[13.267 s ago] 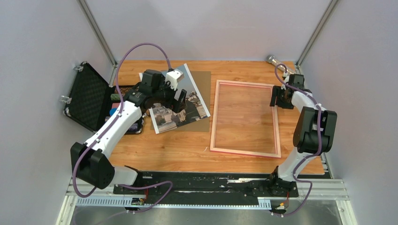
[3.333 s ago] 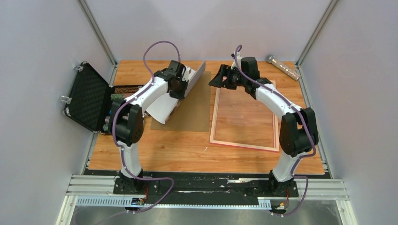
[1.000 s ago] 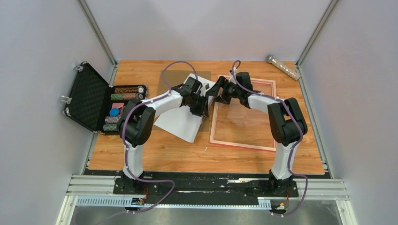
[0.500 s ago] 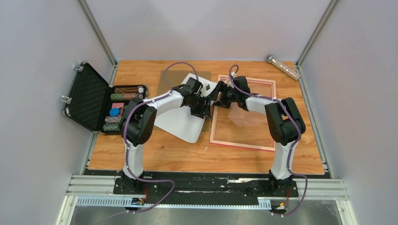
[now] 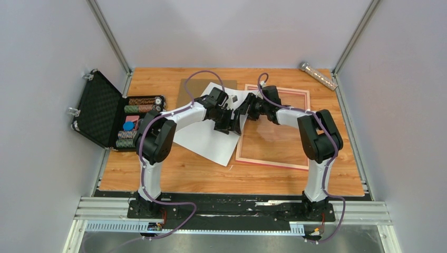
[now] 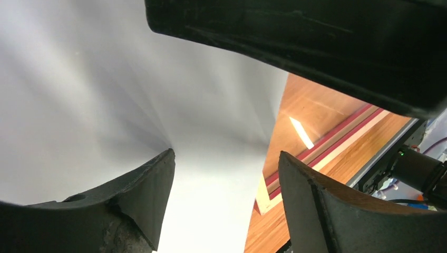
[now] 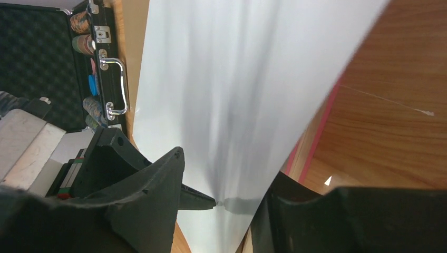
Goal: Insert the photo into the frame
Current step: Turn over the photo at the center of the board, then place the photo in the photo frame.
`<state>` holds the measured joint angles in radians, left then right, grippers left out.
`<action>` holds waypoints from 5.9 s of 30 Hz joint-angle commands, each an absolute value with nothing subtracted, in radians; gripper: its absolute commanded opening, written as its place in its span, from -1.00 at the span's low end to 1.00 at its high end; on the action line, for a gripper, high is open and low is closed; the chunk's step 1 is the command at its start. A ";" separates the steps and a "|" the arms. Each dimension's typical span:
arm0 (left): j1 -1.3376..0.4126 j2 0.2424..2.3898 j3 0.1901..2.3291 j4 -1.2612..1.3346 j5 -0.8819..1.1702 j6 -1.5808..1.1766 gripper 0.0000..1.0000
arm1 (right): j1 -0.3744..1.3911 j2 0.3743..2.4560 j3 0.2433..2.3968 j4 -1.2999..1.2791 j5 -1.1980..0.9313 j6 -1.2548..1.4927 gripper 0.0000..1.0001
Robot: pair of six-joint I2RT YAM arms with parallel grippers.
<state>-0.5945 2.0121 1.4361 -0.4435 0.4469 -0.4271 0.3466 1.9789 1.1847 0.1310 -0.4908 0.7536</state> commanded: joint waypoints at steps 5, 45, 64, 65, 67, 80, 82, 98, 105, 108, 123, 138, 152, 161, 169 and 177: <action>-0.604 1.964 1.466 -0.418 0.489 -0.406 0.81 | 0.342 2.004 1.202 0.143 -0.490 0.740 -0.28; -0.373 1.759 1.573 -0.597 0.498 -0.071 0.96 | -0.156 1.880 1.325 -0.347 -0.943 0.392 -1.00; -0.373 1.730 1.488 -0.578 0.483 -0.037 0.95 | -0.205 1.867 1.401 -0.609 -0.926 0.175 -1.00; -0.373 1.731 1.487 -0.578 0.483 -0.035 0.95 | -0.211 1.868 1.409 -0.634 -0.929 0.156 -1.00; -0.373 1.734 1.482 -0.572 0.484 -0.033 0.95 | -0.226 1.864 1.415 -0.685 -0.930 0.110 -1.00; -0.373 1.756 1.471 -0.560 0.517 -0.051 0.93 | -0.343 1.811 1.419 -0.906 -0.863 -0.143 -1.00; -0.373 1.756 1.466 -0.558 0.522 -0.054 0.93 | -0.368 1.810 1.413 -0.935 -0.886 -0.186 -1.00; -0.372 1.770 1.451 -0.539 0.556 -0.061 0.92 | -0.440 1.924 1.495 -1.173 -0.927 -0.497 -1.00; -0.373 1.775 1.457 -0.547 0.551 -0.057 0.91 | -0.441 1.992 1.598 -1.171 -0.888 -0.463 -1.00; -0.373 1.778 1.459 -0.549 0.551 -0.055 0.91 | -0.439 2.019 1.651 -1.172 -0.850 -0.456 -1.00; -0.374 1.800 1.467 -0.553 0.547 -0.052 0.91 | -0.394 2.041 1.679 -1.152 -0.758 -0.484 -1.00; -0.373 1.812 1.480 -0.559 0.544 -0.055 0.91 | -0.349 2.002 1.637 -1.100 -0.720 -0.526 -1.00; -0.373 1.783 1.458 -0.551 0.519 -0.031 0.95 | -0.302 2.001 1.655 -1.045 -0.653 -0.507 -1.00; -0.374 1.799 1.474 -0.551 0.521 -0.034 0.96 | -0.284 2.017 1.732 -1.044 -0.585 -0.532 -1.00; -0.374 1.812 1.475 -0.545 0.518 -0.036 0.96 | -0.283 2.047 1.784 -1.044 -0.544 -0.560 -1.00; -0.374 1.825 1.481 -0.544 0.519 -0.039 0.96 | -0.265 2.088 1.820 -1.042 -0.595 -0.530 -1.00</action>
<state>-0.3771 1.8168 1.4548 -0.5644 0.5144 -0.0502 -0.2806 2.0644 1.7752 -1.0676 -0.5583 -0.5285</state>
